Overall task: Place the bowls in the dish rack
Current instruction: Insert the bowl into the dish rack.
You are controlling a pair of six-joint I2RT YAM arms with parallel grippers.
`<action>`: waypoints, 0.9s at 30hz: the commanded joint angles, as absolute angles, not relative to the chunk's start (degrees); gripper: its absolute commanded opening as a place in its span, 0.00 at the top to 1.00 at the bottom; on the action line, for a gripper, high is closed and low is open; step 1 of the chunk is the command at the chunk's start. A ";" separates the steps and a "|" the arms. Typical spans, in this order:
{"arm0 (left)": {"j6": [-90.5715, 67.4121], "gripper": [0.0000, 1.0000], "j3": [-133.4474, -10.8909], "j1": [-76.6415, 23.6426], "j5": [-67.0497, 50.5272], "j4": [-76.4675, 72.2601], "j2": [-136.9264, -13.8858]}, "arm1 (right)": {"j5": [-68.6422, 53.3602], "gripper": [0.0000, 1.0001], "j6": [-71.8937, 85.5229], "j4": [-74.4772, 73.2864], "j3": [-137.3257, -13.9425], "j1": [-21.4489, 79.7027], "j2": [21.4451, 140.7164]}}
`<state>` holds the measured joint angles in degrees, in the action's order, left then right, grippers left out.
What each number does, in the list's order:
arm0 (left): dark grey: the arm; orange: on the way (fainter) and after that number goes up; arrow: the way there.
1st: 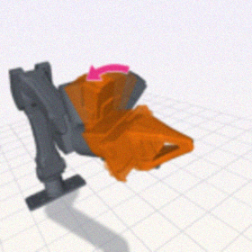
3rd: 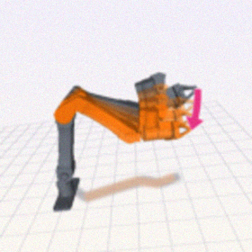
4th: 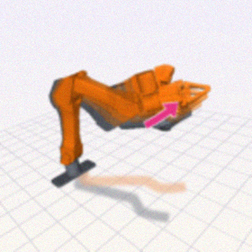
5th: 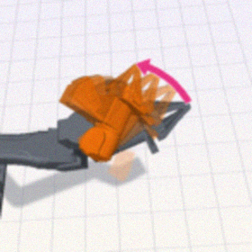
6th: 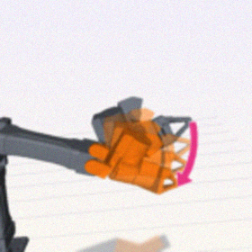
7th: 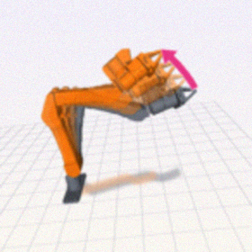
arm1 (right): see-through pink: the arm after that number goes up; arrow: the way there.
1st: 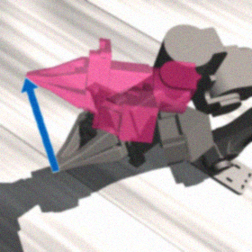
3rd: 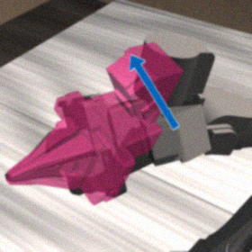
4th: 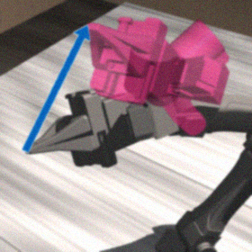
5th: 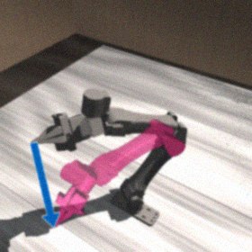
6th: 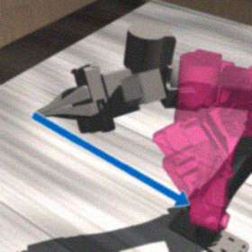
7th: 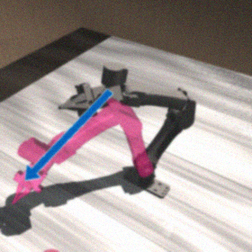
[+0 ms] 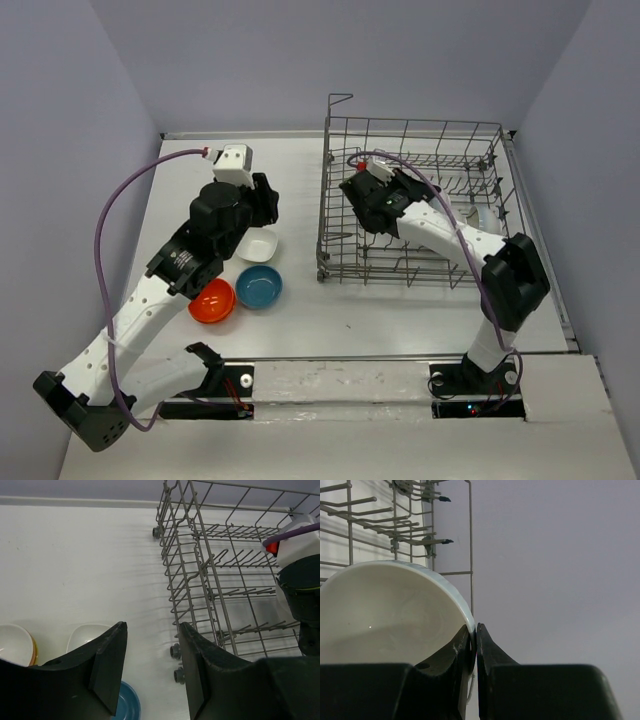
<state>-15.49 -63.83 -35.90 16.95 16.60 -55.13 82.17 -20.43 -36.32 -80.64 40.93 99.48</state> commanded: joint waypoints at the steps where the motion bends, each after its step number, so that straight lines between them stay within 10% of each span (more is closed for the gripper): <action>1: -14.68 0.44 -63.02 -35.42 14.33 13.36 -53.79 | 97.64 0.99 -23.73 -34.28 -82.61 40.61 100.98; 27: -15.12 0.44 -59.06 -35.33 9.14 10.99 -51.33 | 101.78 0.99 -30.06 -34.63 -86.74 39.55 101.34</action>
<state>-15.51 -60.29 -35.53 10.48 14.28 -52.73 82.72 -28.34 -35.46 -85.01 40.29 103.68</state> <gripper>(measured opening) 0.554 0.128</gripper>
